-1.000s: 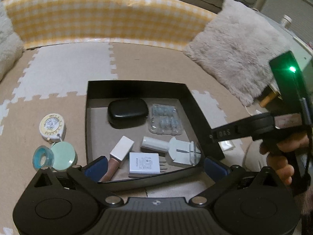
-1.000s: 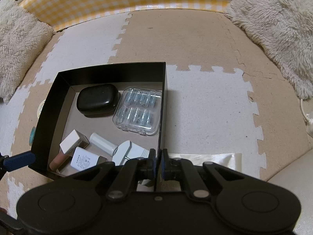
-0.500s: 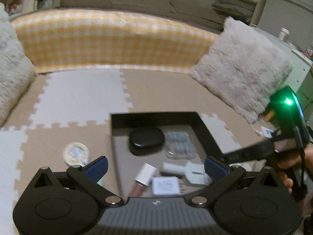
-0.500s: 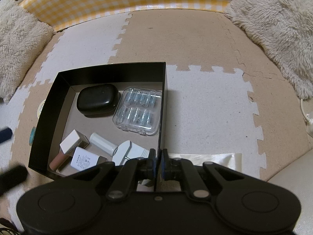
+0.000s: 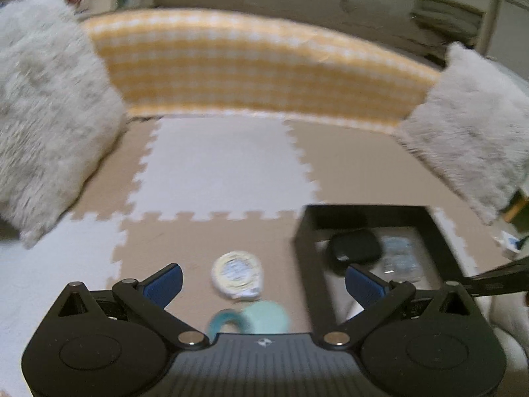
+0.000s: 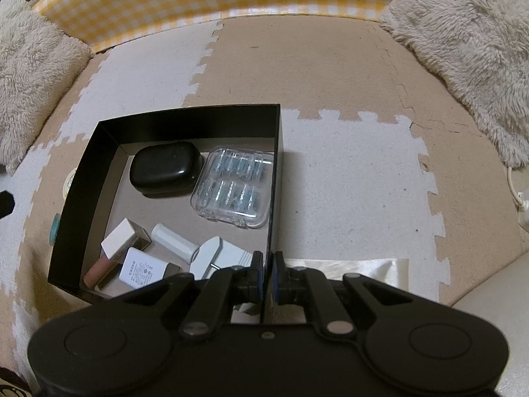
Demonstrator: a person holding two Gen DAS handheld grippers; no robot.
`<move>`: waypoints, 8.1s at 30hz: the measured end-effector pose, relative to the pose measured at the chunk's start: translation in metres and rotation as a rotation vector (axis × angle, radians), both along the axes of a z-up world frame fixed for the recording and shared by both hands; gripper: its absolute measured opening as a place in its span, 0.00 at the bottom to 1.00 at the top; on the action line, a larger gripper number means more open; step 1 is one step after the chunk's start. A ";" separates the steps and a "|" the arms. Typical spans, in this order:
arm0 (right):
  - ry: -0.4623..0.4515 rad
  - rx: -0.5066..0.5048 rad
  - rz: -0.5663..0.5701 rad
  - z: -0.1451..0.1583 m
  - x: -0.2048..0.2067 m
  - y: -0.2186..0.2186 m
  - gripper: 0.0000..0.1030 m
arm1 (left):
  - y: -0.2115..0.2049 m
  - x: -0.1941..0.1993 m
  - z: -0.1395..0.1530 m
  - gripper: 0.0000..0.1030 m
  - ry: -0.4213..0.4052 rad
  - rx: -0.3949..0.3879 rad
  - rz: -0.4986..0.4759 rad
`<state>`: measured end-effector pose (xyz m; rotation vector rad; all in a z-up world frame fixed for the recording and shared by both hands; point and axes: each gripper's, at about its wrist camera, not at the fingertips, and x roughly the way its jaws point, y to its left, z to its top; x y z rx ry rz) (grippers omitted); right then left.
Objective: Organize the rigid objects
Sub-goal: 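Move the left tool to the teal tape roll and grasp it, then carry the teal tape roll into the box and release it, then move the left tool back to the mint-green round compact, then grasp the mint-green round compact with the left tool and lift it, then carry the mint-green compact into the box and open the left tool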
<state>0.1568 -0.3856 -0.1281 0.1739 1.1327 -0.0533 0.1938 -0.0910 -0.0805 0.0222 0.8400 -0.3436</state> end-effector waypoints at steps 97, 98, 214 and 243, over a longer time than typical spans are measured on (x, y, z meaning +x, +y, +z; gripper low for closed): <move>0.005 -0.012 0.011 -0.001 0.000 0.001 0.06 | -0.087 -0.026 -0.018 0.86 -0.011 0.009 -0.318; 0.005 -0.012 0.011 -0.001 0.000 0.001 0.06 | -0.087 -0.026 -0.017 0.87 -0.009 0.008 -0.319; 0.007 -0.023 0.017 0.000 0.000 0.002 0.06 | -0.086 -0.012 -0.031 0.49 -0.146 0.094 -0.450; 0.008 -0.026 0.019 -0.001 0.000 0.004 0.06 | -0.085 -0.024 -0.025 0.98 -0.101 0.124 -0.420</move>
